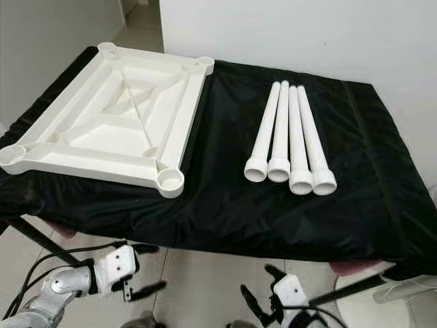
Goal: Building children table
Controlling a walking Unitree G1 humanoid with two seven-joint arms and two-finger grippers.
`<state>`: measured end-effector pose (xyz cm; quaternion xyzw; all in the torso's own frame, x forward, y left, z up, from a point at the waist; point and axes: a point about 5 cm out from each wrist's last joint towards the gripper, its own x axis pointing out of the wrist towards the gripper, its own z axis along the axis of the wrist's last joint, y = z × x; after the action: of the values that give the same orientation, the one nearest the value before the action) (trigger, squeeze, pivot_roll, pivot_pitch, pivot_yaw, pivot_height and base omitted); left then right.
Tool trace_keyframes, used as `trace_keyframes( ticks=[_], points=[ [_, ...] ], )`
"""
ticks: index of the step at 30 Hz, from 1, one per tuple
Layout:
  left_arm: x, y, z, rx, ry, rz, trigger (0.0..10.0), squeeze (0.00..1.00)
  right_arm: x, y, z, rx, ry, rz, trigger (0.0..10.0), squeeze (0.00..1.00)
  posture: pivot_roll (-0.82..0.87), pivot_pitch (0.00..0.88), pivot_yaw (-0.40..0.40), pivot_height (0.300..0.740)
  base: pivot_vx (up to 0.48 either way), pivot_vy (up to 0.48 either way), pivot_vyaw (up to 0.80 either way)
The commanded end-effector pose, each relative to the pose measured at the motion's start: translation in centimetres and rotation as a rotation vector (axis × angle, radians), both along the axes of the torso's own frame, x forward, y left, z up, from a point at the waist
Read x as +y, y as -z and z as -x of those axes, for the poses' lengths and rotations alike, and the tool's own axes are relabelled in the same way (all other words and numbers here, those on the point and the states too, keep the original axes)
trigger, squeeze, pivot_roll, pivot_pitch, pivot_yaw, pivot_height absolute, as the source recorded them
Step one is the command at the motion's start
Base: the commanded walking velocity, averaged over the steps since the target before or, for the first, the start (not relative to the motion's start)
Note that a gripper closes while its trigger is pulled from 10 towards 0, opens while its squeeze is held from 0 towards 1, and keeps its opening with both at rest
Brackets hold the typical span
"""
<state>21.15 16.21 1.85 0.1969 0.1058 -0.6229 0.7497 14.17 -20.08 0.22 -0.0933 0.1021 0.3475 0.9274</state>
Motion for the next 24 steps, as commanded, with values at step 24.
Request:
trace_keyframes(
  ticks=[24],
  points=[
    [-3.8, -14.7, -2.3, 0.015, 0.029, 0.462, 10.0, 0.0, 0.5, -14.0, -4.1, -0.241, -0.125, -0.263, 10.0, 0.0, 0.09, 0.008, -0.035, 0.74, 0.0, 0.0, 0.0]
  ],
)
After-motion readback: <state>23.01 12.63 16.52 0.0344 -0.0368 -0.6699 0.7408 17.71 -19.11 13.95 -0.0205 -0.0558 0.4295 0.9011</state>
